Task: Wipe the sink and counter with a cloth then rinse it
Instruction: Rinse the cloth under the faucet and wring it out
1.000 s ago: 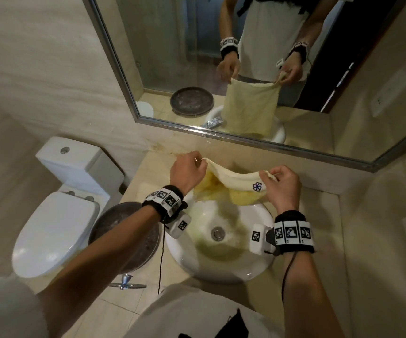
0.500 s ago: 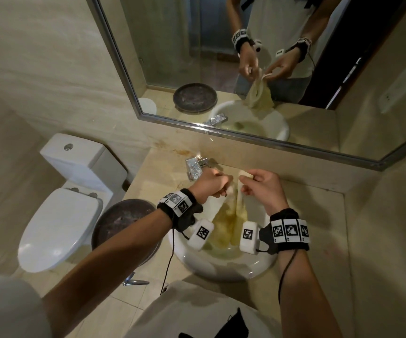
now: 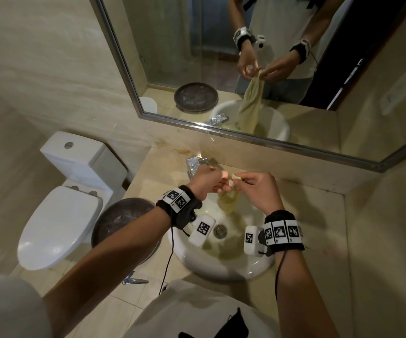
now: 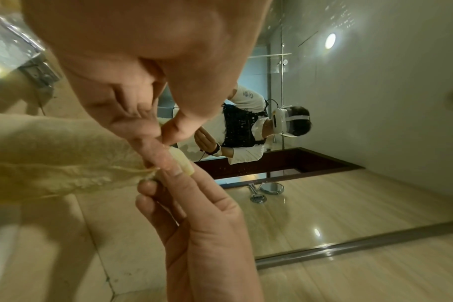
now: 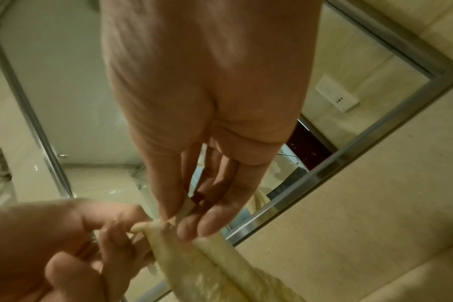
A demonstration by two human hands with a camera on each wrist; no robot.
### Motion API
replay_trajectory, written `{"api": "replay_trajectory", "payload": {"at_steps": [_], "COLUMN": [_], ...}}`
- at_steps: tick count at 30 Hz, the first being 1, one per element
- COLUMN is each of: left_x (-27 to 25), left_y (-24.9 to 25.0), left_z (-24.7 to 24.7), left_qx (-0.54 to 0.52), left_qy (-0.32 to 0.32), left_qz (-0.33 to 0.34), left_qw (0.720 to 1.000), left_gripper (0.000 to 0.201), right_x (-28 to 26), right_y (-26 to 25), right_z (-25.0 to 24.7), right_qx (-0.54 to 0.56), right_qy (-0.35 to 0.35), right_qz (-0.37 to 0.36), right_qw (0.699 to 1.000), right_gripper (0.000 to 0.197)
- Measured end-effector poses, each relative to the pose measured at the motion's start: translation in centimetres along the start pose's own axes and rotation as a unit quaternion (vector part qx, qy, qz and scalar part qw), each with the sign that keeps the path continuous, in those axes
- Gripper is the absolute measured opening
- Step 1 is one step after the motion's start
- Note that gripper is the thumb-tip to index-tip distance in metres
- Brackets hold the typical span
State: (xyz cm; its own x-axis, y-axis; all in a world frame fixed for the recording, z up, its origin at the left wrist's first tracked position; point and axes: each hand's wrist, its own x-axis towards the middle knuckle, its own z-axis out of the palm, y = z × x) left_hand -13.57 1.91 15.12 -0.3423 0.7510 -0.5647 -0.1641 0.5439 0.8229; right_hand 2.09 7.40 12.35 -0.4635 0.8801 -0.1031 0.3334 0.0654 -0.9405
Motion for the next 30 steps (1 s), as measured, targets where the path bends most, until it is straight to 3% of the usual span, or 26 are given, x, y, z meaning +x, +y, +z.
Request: {"api": "replay_trajectory", "payload": {"at_steps": [9, 16, 19, 21, 23, 25, 30], "left_x": [0.5, 0.4, 0.5, 1.3, 2.0, 2.6, 3.0], "left_y": [-0.4, -0.1, 0.0, -0.4, -0.9, -1.7, -2.6], "left_z": [-0.2, -1.1, -1.7, -2.2, -2.6, -2.6, -2.7], "left_qx": [-0.041, -0.025, 0.047, 0.185, 0.325, 0.403, 0.481], "left_qy": [0.029, -0.009, -0.039, -0.014, -0.025, -0.078, -0.147], "left_qz": [-0.033, -0.048, 0.016, 0.145, 0.255, 0.298, 0.326], "left_qw": [0.998, 0.999, 0.998, 0.972, 0.910, 0.862, 0.801], "left_gripper": [0.013, 0.020, 0.014, 0.017, 0.026, 0.029, 0.017], "right_x": [0.0, -0.1, -0.3, -0.2, 0.0, 0.1, 0.2], "right_y": [0.4, 0.5, 0.3, 0.1, 0.1, -0.1, 0.1], "right_z": [-0.2, 0.3, -0.1, -0.5, -0.9, -1.4, -2.3], "right_qx": [-0.041, -0.080, -0.080, -0.061, -0.041, -0.025, -0.025], "right_qy": [-0.098, -0.058, -0.025, -0.015, -0.019, -0.017, -0.008], "right_qz": [-0.054, -0.086, -0.089, -0.086, -0.086, -0.084, -0.086], "right_qw": [0.993, 0.991, 0.992, 0.994, 0.995, 0.996, 0.996], "right_gripper": [0.033, 0.021, 0.015, 0.015, 0.015, 0.015, 0.016]}}
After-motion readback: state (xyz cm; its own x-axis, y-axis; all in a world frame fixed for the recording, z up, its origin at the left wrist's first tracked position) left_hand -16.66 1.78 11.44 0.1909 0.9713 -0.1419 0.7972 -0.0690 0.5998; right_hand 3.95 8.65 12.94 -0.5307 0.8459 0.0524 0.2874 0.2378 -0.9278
